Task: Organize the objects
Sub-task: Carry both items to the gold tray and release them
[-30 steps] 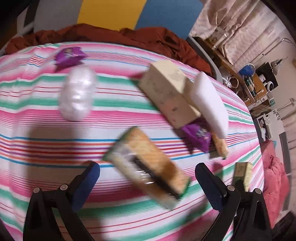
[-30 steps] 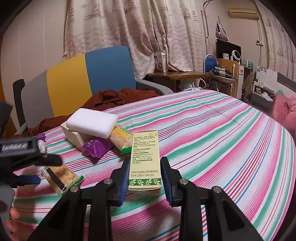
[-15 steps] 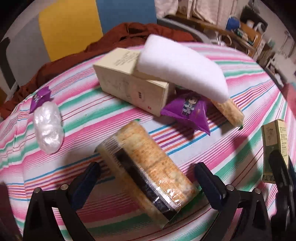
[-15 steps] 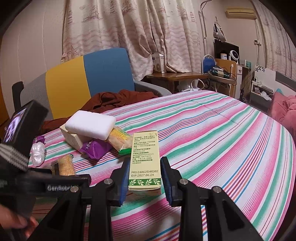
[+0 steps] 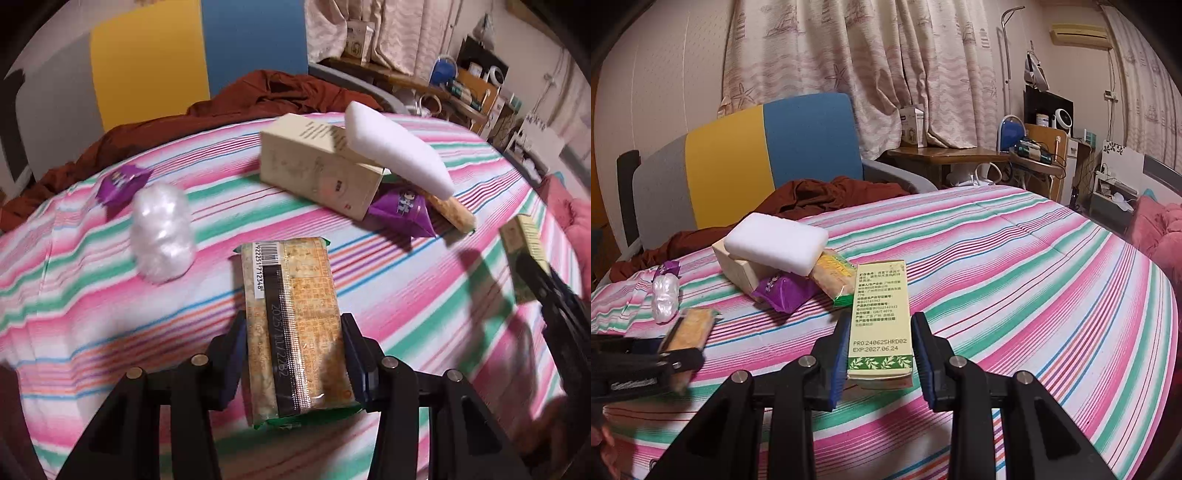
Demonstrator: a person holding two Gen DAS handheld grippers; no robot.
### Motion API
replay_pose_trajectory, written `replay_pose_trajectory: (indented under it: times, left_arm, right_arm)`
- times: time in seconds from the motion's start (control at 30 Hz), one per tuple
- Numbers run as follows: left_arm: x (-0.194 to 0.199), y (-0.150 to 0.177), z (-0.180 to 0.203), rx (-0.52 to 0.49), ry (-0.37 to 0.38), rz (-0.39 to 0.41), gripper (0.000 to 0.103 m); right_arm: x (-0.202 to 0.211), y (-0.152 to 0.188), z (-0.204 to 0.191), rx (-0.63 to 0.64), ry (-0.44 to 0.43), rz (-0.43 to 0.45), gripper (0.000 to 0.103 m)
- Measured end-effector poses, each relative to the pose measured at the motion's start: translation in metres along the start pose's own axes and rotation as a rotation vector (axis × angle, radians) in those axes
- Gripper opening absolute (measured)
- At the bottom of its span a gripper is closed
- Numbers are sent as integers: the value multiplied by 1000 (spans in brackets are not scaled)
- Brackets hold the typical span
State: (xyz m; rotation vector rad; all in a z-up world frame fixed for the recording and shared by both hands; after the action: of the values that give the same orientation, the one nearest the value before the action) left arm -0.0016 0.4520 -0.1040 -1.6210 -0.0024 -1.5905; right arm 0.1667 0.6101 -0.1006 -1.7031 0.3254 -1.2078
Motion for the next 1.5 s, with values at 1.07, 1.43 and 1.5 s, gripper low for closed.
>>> replay_pose_trajectory:
  times: [1.07, 1.43, 1.5]
  left_arm:
    - [183, 105, -183, 395, -84, 304, 49]
    - [170, 144, -268, 634, -66, 198, 48]
    - [169, 148, -274, 645, -80, 192, 49]
  right_arm:
    - [17, 8, -51, 250, -72, 45, 32]
    - [19, 6, -47, 231, -56, 9, 32]
    - [23, 6, -47, 238, -56, 11, 32]
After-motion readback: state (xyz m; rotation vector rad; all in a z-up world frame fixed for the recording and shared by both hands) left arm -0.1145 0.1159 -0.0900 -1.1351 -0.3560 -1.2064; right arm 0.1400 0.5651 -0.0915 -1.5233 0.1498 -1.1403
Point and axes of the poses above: each gripper's, at about its wrist camera, not at the fingertips, and x roughly against the way its jaws point, z to its right, y to its underside, the point moved 2 cm from there along -x, roughly the way its jaws point, and after that the axes turned 5 degrees about y, right-handed, at the moved point
